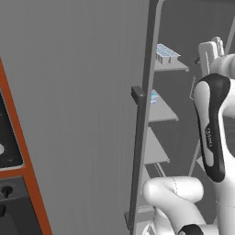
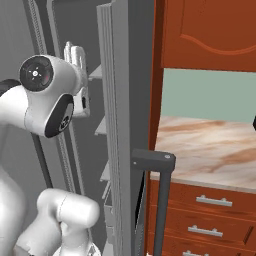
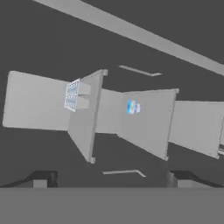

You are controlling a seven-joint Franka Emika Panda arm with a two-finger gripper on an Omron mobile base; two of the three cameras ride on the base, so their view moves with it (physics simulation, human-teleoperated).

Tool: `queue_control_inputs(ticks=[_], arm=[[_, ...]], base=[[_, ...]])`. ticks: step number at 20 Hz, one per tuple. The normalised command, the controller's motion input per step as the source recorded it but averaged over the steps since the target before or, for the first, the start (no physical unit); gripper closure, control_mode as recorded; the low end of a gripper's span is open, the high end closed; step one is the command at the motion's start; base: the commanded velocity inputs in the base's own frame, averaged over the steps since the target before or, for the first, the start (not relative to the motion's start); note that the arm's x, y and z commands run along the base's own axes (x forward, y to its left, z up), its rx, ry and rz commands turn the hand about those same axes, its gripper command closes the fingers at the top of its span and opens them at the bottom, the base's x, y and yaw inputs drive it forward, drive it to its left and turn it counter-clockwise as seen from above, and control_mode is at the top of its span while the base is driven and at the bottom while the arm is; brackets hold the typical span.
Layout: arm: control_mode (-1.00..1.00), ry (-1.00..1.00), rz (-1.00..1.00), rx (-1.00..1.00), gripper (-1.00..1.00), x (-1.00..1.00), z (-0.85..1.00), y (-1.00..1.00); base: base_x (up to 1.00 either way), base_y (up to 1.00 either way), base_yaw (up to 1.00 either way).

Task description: Open the freezer door, pick up the ice cube tray from the freezer, and place it on the dining counter.

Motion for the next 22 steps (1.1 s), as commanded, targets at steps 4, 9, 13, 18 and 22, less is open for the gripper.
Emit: queue_control_inputs(ticks=[4, 9, 13, 18, 22], arm=[[-1.00, 0.04, -0.06, 0.22, -1.00, 0.72, 0.31, -0.40], [-1.00, 0.19, 0.08, 0.15, -1.00, 0.80, 0.28, -0.49], [-1.00, 0.21, 0.14, 0.08, -1.00, 0.69, 0.04, -0.29], [-1.00, 0.13, 0.10, 0.03, -1.00, 0.53, 0.00, -0.08], [-1.00, 0.02, 0.07, 0.00, -1.00, 0.56, -0.09, 0.00]], base=[[0.00, 0.00, 0.00], [0.00, 0.00, 0.00], [0.00, 0.00, 0.00], [0.00, 0.00, 0.00], [0.00, 0.00, 0.00]])
